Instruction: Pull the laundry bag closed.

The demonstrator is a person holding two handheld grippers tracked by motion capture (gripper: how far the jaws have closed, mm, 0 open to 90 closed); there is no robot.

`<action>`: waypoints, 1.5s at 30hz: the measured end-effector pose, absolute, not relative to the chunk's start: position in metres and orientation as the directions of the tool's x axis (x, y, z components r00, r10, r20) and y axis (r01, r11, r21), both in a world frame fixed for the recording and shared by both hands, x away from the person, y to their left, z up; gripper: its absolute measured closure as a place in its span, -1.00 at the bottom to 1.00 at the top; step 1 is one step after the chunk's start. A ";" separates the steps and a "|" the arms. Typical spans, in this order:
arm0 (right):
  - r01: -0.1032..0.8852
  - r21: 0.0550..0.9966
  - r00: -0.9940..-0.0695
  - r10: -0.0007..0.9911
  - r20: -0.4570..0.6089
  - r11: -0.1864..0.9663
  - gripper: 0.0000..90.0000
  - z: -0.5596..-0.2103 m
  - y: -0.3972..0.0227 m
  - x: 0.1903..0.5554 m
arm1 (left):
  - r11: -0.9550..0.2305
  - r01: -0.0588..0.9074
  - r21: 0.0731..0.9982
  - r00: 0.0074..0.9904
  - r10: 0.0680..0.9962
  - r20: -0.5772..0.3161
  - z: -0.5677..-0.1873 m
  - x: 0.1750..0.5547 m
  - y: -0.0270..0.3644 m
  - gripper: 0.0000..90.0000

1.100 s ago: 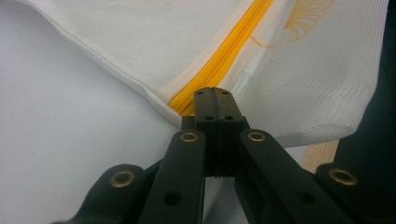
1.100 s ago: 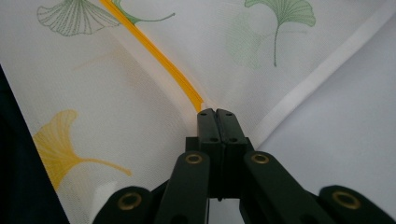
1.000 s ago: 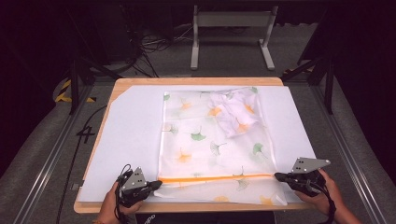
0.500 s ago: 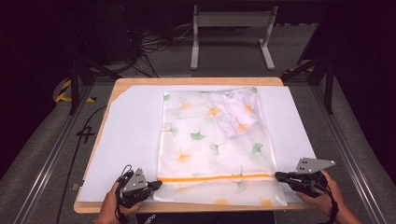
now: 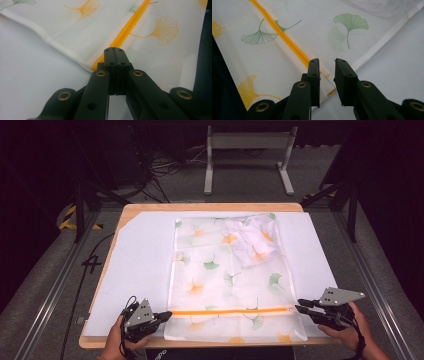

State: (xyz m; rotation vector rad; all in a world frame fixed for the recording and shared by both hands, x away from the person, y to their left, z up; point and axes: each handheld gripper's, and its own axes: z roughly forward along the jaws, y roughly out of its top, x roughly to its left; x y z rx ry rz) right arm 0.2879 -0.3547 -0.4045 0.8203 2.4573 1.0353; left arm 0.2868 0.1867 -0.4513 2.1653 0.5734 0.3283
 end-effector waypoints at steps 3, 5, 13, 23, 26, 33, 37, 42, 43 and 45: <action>0.356 0.743 -0.765 0.634 -0.117 0.567 0.58 -0.403 -0.355 0.288 | -0.544 0.278 0.792 0.858 0.512 0.050 -0.450 0.287 0.190 0.94; 0.344 0.746 -0.760 0.636 -0.135 0.569 0.51 -0.403 -0.356 0.289 | -0.537 0.279 0.796 0.850 0.525 0.056 -0.448 0.289 0.193 0.92; 0.319 0.778 -0.728 0.666 -0.164 0.541 0.39 -0.403 -0.362 0.293 | -0.517 0.275 0.810 0.827 0.558 0.075 -0.443 0.295 0.205 0.81; 0.315 0.808 -0.668 0.721 -0.185 0.499 0.21 -0.402 -0.374 0.301 | -0.506 0.279 0.816 0.782 0.613 0.113 -0.438 0.300 0.223 0.60; 0.314 0.812 -0.656 0.731 -0.190 0.493 0.15 -0.403 -0.376 0.303 | -0.500 0.282 0.819 0.766 0.632 0.122 -0.438 0.301 0.228 0.54; 0.326 0.823 -0.613 0.767 -0.191 0.465 -0.06 -0.405 -0.382 0.310 | -0.471 0.302 0.829 0.724 0.679 0.121 -0.438 0.306 0.242 0.36; 0.337 0.830 -0.586 0.789 -0.183 0.444 -0.21 -0.407 -0.386 0.314 | -0.448 0.313 0.838 0.698 0.707 0.117 -0.439 0.309 0.246 0.20; 0.350 0.846 -0.535 0.827 -0.172 0.403 -0.36 -0.413 -0.396 0.318 | -0.406 0.349 0.845 0.645 0.758 0.099 -0.441 0.317 0.254 -0.22; 0.352 0.849 -0.529 0.832 -0.168 0.395 -0.37 -0.415 -0.397 0.318 | -0.406 0.349 0.845 0.645 0.758 0.099 -0.441 0.317 0.254 -0.28; 0.357 0.851 -0.520 0.839 -0.160 0.384 -0.40 -0.416 -0.399 0.318 | -0.389 0.360 0.848 0.629 0.773 0.087 -0.442 0.320 0.256 -0.38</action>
